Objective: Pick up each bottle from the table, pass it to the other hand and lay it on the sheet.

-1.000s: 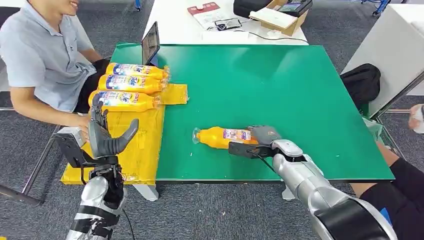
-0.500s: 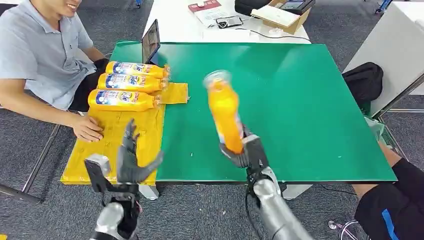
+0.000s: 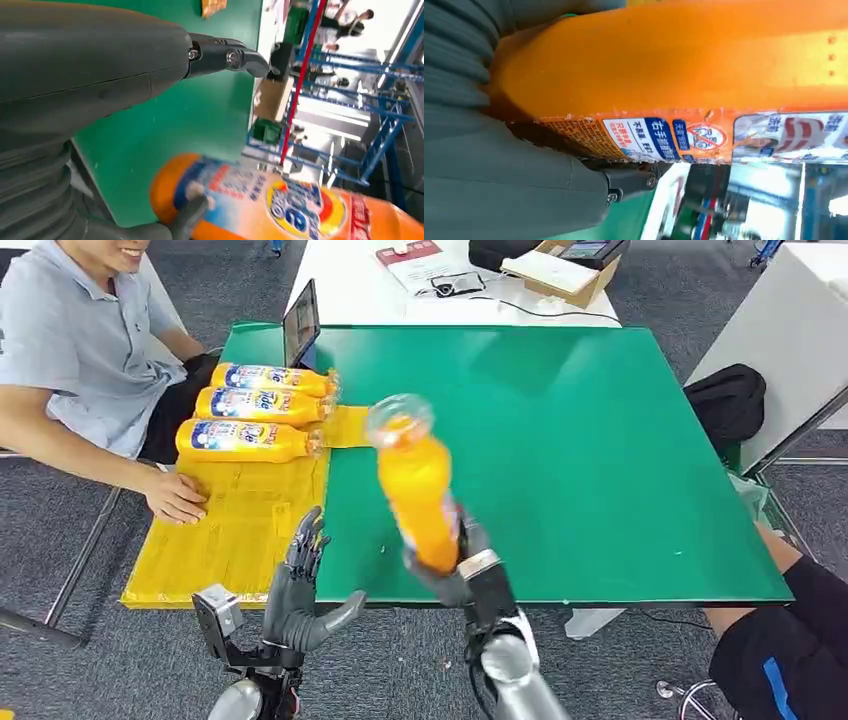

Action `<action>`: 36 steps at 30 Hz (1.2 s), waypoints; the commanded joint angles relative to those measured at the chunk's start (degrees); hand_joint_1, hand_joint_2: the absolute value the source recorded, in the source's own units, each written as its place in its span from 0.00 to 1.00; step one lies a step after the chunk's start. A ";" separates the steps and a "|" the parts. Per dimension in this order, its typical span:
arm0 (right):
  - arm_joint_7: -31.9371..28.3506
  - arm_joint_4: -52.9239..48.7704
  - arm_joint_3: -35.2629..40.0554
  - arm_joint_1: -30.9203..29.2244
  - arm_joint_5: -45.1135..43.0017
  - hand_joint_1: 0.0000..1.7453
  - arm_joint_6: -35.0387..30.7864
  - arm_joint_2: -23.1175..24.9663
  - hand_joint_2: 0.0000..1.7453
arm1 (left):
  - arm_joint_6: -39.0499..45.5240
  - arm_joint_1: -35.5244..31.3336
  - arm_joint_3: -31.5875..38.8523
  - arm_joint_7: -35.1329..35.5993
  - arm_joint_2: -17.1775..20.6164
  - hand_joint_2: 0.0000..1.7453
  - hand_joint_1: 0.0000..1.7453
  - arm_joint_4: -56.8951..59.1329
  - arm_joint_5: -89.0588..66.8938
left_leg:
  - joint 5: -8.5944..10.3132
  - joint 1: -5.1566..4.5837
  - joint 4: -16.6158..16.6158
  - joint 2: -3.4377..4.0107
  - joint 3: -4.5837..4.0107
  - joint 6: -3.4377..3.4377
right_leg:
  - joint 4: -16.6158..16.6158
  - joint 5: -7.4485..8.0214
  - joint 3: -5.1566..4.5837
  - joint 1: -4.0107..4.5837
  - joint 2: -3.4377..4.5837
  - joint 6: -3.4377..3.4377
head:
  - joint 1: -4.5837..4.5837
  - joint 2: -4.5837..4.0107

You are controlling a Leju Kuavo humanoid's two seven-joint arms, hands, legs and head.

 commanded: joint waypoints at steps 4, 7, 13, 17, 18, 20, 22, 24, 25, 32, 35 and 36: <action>-4.27 19.62 21.13 -1.59 8.23 1.00 -3.09 2.71 1.00 | -7.84 -1.86 -0.50 5.47 0.43 1.00 0.00 -0.15 14.50 | -0.17 0.09 -0.08 0.27 0.35 -0.09 | -0.09 -0.06 0.28 0.09 0.25 -0.13 | 0.00 0.00; -4.78 20.82 21.48 -1.29 7.66 1.00 -3.27 3.21 1.00 | -7.80 -2.01 -0.71 5.45 0.43 1.00 0.00 -0.22 14.40 | -0.11 0.08 -0.08 -0.01 0.28 -0.08 | -0.08 -0.12 0.25 0.09 0.00 -0.13 | -0.02 0.00; -4.65 21.69 21.92 -1.77 6.54 1.00 -2.44 2.79 1.00 | -7.24 -2.30 -0.92 5.32 0.64 1.00 0.00 -0.37 14.22 | -0.10 0.06 -0.06 -0.04 0.23 -0.07 | -0.06 -0.13 0.19 0.05 -0.03 -0.12 | -0.02 0.00; -4.71 23.29 21.54 -1.97 6.01 1.00 -2.77 2.96 1.00 | -7.09 -3.08 -0.74 5.75 1.47 1.00 0.00 -0.89 14.17 | -0.18 0.07 -0.05 0.03 0.37 -0.10 | -0.04 -0.19 0.31 0.06 0.05 -0.17 | 0.00 0.00; -4.40 23.82 21.15 -2.29 5.71 1.00 -2.49 2.91 1.00 | -6.51 -3.33 -0.40 5.33 1.69 1.00 0.00 -1.64 13.48 | -0.08 0.05 -0.07 0.00 0.21 -0.07 | -0.08 -0.10 0.16 0.04 0.01 -0.12 | 0.00 0.00; -3.78 24.36 20.97 -2.63 5.60 1.00 -2.00 2.74 1.00 | -6.33 -3.63 0.11 5.16 1.83 1.00 0.00 -2.31 13.43 | -0.11 0.07 -0.05 -0.07 0.27 -0.09 | -0.06 -0.15 0.23 0.06 -0.06 -0.15 | 0.00 0.00; -2.37 25.31 20.69 -3.02 5.75 1.00 -1.01 2.50 1.00 | -6.25 -3.83 0.08 5.50 2.38 1.00 0.56 -2.39 12.51 | -0.18 0.09 -0.03 -0.07 0.39 -0.11 | -0.03 -0.23 0.35 0.09 -0.06 -0.19 | -0.02 0.00; -1.04 25.90 20.42 -3.33 6.16 1.00 -0.62 2.36 1.00 | -6.33 -3.76 0.31 5.49 2.59 1.00 1.00 -2.24 12.04 | -0.16 0.08 -0.04 -0.09 0.37 -0.09 | -0.04 -0.21 0.32 0.08 -0.08 -0.17 | 0.00 0.00; -0.65 26.01 20.33 -3.45 6.27 1.00 -0.51 2.27 1.00 | -6.34 -3.76 0.47 5.49 2.66 1.00 1.00 -2.11 12.03 | -0.12 0.09 -0.05 -0.06 0.29 -0.08 | -0.07 -0.15 0.25 0.09 -0.06 -0.14 | -0.02 0.00; 1.99 25.60 21.18 -2.72 8.81 0.81 0.00 1.84 1.00 | -5.16 -4.47 4.05 5.65 2.02 1.00 1.00 -1.38 12.75 | -0.15 0.08 -0.02 -0.11 0.34 -0.08 | -0.05 -0.21 0.29 0.07 -0.09 -0.15 | 0.02 0.00; 1.98 24.79 20.15 -2.08 9.36 0.00 -3.49 2.57 1.00 | -5.17 -4.17 4.66 6.41 2.03 1.00 1.00 -0.82 12.89 | -0.08 0.06 -0.06 -0.03 0.20 -0.07 | -0.06 -0.12 0.13 0.05 -0.03 -0.12 | 0.00 0.00; 2.07 24.67 19.91 -2.18 9.28 0.00 -3.76 2.70 1.00 | -5.25 -4.04 4.55 6.51 2.03 1.00 1.00 -0.68 12.85 | -0.16 0.09 -0.03 -0.09 0.34 -0.10 | -0.04 -0.21 0.28 0.08 -0.08 -0.17 | -0.02 0.00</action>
